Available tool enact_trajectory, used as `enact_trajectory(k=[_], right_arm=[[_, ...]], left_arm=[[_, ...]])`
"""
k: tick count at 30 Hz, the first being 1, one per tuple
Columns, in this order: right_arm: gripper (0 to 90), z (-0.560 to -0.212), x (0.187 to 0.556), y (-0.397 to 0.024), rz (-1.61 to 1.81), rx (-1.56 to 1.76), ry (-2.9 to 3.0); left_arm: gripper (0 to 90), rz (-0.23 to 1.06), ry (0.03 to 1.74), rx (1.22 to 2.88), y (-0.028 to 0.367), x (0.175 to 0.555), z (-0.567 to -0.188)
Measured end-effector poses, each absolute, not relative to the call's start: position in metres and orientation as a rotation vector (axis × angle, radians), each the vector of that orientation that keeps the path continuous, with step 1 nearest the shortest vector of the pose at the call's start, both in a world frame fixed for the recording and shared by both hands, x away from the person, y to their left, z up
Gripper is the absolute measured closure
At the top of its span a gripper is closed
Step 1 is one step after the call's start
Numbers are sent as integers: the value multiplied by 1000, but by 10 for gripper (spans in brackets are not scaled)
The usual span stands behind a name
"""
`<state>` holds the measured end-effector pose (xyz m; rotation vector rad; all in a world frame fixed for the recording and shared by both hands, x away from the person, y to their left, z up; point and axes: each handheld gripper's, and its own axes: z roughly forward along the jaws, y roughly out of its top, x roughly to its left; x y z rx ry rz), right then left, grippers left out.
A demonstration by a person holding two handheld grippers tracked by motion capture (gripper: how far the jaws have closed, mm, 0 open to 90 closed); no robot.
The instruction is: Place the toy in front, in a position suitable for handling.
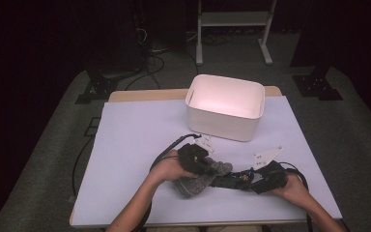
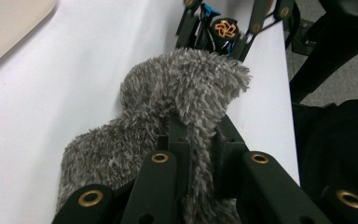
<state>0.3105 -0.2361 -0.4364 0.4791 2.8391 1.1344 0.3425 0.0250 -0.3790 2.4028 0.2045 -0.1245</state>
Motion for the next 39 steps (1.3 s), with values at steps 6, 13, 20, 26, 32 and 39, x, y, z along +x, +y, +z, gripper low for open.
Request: enact_trajectory(k=[6, 13, 20, 26, 32, 39], right_arm=[[542, -435, 316, -216, 1102, 396, 2867], [557, -434, 315, -216, 1101, 375, 2871], [558, -433, 323, -198, 1124, 297, 2873], [557, -431, 338, -173, 1124, 227, 2894], [558, -433, 342, -173, 1132, 236, 2909], [558, -430, 344, -183, 1112, 254, 2896]], left_arm=[[810, -103, 184, 2428, 23, 340, -379], [811, -103, 254, 2412, 51, 340, -383], [810, -92, 291, 2393, 69, 341, -378], [810, -59, 350, 2384, 96, 345, -373], [810, -45, 461, 2317, 147, 347, -378], [810, 87, 582, 2302, 212, 337, -351]])
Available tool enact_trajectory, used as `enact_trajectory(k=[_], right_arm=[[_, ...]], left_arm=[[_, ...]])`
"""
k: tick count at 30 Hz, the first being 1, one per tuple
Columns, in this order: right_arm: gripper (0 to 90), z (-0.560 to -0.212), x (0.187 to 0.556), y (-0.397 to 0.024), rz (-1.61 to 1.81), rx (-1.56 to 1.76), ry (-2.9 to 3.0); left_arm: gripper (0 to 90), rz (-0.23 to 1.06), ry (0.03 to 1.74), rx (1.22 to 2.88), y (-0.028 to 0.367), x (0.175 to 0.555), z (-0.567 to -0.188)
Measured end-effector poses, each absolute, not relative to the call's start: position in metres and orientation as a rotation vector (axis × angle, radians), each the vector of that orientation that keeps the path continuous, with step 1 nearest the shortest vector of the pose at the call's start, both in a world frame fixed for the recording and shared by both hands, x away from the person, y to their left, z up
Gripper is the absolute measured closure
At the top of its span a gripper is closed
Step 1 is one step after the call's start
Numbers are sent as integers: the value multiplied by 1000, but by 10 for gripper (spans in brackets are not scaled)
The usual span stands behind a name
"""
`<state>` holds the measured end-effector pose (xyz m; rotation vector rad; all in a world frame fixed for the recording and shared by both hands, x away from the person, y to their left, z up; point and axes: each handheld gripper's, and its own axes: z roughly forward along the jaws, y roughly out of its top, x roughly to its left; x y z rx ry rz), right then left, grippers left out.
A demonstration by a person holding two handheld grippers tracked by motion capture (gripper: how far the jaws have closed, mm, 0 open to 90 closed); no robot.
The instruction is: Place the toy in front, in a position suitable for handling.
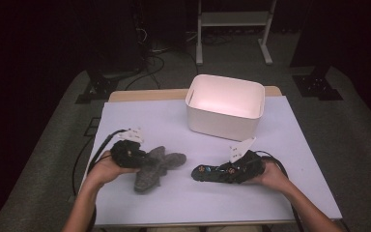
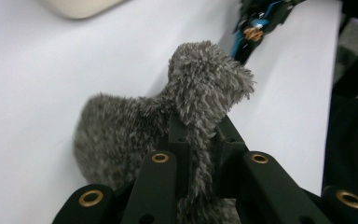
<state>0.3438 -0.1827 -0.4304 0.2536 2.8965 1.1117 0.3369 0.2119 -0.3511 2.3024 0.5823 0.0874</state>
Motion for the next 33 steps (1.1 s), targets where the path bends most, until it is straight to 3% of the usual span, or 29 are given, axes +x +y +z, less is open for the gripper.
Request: enact_trajectory(k=[5, 9, 11, 14, 18, 33], right_arm=[[558, -430, 345, -189, 1109, 267, 2884], [550, -433, 345, -191, 1087, 286, 2896], [536, -433, 345, -191, 1096, 293, 2899], [407, -430, 342, -189, 1122, 336, 2939], [359, -427, 336, -186, 1116, 356, 2952], [291, -426, 313, -172, 1115, 309, 2938]], left_arm=[[809, 149, 637, 2312, 235, 331, -341], [802, 142, 672, 2321, 240, 330, -355], [797, 123, 674, 2341, 236, 331, -367], [762, 82, 662, 2349, 225, 332, -385], [719, 38, 637, 2354, 208, 331, -402], [647, -11, 589, 2393, 186, 320, -424]])
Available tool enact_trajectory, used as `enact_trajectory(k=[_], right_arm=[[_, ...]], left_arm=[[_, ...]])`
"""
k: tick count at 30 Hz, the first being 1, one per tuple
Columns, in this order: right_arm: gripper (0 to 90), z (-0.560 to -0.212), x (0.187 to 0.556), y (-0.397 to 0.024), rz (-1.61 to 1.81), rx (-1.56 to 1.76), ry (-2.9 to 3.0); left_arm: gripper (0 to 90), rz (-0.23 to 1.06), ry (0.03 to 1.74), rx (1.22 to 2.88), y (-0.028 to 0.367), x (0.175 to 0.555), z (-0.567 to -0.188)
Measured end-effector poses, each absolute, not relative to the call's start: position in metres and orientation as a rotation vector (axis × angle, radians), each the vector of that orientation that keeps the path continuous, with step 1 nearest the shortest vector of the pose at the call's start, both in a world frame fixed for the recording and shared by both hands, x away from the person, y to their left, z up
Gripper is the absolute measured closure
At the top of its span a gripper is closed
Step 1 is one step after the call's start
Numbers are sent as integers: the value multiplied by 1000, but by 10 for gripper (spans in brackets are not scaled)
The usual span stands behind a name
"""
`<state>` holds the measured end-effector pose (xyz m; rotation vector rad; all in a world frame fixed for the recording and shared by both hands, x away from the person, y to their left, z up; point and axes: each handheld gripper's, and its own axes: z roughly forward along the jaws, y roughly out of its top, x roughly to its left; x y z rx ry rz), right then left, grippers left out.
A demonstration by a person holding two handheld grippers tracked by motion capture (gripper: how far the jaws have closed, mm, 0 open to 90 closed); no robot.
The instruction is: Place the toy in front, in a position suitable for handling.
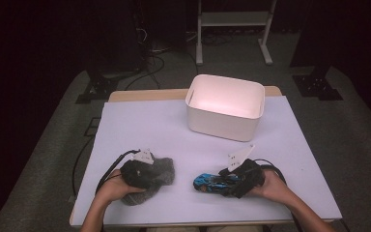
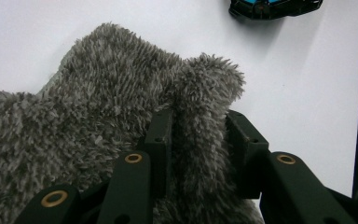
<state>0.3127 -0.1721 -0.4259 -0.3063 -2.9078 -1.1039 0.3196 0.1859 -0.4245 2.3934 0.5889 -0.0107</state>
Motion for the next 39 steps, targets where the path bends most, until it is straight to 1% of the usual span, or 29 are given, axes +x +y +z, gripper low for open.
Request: enact_trajectory(k=[2, 7, 13, 16, 17, 19, 24, 30, 37, 38, 39], right_arm=[[277, -429, 310, -169, -1065, -307, -2929], [278, -431, 302, -166, -1072, -264, -2992], [277, -432, 300, -168, -1099, -276, -2984], [296, -432, 299, -168, -1116, -267, -2984], [273, -432, 297, -167, -1117, -274, -2985], [281, -433, 298, -167, -1115, -284, -2993], [267, -434, 303, -171, -1114, -323, -2951], [250, -427, 313, -179, -1152, -365, -2912], [241, -402, 329, -192, -1237, -428, -2882], [239, -394, 334, -194, -1256, -436, -2870], [239, -394, 334, -194, -1256, -436, -2870]], left_arm=[[636, -11, 590, 2387, 187, 319, -425], [622, -7, 593, 2384, 187, 317, -425], [578, -1, 591, 2380, 185, 315, -425], [563, 5, 590, 2379, 185, 314, -425], [559, 7, 590, 2380, 185, 314, -424], [557, 9, 588, 2381, 185, 314, -424], [541, 21, 588, 2368, 186, 314, -422], [478, 53, 589, 2335, 188, 312, -417], [378, 91, 608, 2290, 191, 312, -414], [352, 106, 616, 2276, 192, 312, -413], [336, 106, 616, 2276, 192, 312, -413]])
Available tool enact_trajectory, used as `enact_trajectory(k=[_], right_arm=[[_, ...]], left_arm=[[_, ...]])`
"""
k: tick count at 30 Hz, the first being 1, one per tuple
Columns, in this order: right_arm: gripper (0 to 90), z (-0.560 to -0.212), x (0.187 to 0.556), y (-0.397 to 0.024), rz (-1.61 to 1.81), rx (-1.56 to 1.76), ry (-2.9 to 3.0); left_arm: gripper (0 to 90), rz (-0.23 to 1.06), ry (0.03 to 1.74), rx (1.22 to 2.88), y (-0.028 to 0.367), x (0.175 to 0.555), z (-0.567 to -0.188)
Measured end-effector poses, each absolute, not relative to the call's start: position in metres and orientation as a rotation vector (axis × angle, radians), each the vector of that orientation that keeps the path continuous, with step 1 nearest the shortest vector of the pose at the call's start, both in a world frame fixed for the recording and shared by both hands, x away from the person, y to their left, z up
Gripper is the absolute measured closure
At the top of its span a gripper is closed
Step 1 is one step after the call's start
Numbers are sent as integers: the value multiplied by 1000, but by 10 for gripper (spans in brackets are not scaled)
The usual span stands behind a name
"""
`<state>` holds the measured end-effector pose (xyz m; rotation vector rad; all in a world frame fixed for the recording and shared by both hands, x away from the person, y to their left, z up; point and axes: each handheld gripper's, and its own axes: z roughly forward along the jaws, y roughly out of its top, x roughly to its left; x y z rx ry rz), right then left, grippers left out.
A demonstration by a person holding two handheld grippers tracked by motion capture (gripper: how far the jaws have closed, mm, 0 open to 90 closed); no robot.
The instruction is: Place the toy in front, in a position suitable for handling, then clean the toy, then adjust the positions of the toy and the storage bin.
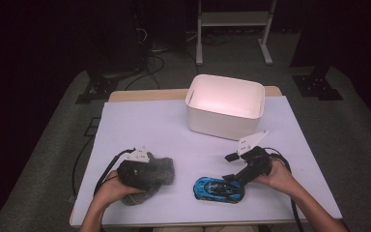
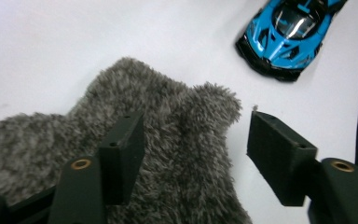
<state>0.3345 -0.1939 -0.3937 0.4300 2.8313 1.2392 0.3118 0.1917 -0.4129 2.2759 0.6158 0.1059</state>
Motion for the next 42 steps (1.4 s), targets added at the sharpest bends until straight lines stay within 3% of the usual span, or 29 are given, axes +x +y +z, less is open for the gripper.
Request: enact_trajectory(k=[9, 21, 32, 42], right_arm=[[211, -368, 359, -197, 1250, 446, 2827], [211, -329, 385, -185, 1208, 399, 2812], [206, -298, 408, -172, 1207, 368, 2786], [206, -295, 422, -162, 1190, 339, 2787]], left_arm=[[276, 154, 626, 2239, 194, 312, -409], [109, 210, 679, 2177, 197, 312, -404], [100, 202, 662, 2191, 194, 315, -403], [97, 218, 671, 2185, 199, 313, -402]])
